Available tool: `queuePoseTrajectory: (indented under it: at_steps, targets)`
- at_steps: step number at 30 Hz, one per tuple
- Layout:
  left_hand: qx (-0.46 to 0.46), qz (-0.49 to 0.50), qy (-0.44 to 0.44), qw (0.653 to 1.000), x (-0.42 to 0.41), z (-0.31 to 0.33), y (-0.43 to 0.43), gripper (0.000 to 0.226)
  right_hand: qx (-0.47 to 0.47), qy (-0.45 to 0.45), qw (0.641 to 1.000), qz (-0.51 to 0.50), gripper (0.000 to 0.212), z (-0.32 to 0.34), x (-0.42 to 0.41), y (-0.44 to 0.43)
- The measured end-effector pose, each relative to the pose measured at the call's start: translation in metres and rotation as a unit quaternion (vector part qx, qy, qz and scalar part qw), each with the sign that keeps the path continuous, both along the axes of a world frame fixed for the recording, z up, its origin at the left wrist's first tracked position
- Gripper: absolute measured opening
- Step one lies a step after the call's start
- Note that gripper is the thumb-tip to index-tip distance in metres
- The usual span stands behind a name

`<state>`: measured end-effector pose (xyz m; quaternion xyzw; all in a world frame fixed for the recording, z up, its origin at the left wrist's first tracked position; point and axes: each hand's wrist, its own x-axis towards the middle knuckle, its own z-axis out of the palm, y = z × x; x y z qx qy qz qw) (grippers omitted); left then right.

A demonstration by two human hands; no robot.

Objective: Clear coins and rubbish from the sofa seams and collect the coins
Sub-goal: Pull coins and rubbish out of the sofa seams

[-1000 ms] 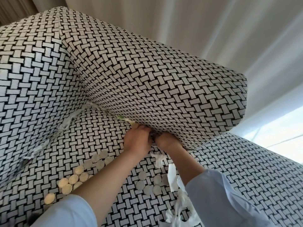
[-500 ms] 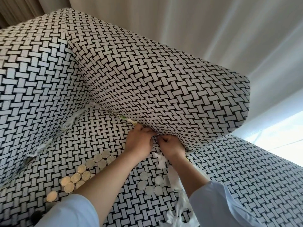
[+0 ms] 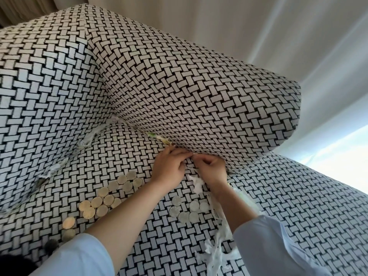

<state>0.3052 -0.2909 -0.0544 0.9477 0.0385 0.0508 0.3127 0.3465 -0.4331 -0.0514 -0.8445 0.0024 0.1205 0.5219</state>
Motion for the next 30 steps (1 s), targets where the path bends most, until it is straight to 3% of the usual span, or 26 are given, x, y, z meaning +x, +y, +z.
queuePoseTrajectory:
  at_steps: [6,11,15,17,20,22,25,27,30]
  targets:
    - [-0.025,-0.048,0.028,0.998,-0.016,0.008,0.003,0.048,0.01,-0.023,0.998,0.055,0.014,0.013,-0.014,-0.011]
    - [-0.115,-0.018,0.025,0.993,-0.032,0.021,0.008,0.046,0.02,0.015,0.995,0.098,0.005,0.028,-0.033,-0.016]
    - [-0.115,-0.002,0.076,0.99,-0.046,0.032,0.008,0.044,-0.021,0.023,0.984,0.177,0.014,0.042,-0.046,-0.013]
    - [-0.116,0.002,0.087,0.989,-0.048,0.035,0.008,0.04,0.012,0.027,0.98,0.198,0.018,0.05,-0.048,-0.011]
    - [-0.132,0.027,0.08,0.988,-0.048,0.037,0.009,0.04,0.095,0.05,0.985,0.136,0.021,0.056,-0.045,-0.007]
    - [-0.137,0.051,0.064,0.987,-0.047,0.036,0.009,0.044,0.045,-0.003,0.997,0.07,0.02,0.053,-0.039,-0.007]
    - [-0.133,0.068,0.035,0.988,-0.042,0.031,0.011,0.044,-0.124,-0.065,0.989,0.043,0.019,0.045,-0.028,-0.01]
    - [-0.113,0.066,-0.001,0.991,-0.039,0.028,0.01,0.038,-0.224,-0.038,0.969,0.099,0.017,0.038,-0.023,-0.01]
    - [-0.062,0.058,-0.02,0.996,-0.032,0.021,0.007,0.035,-0.22,0.04,0.964,0.142,0.016,0.03,-0.012,-0.007]
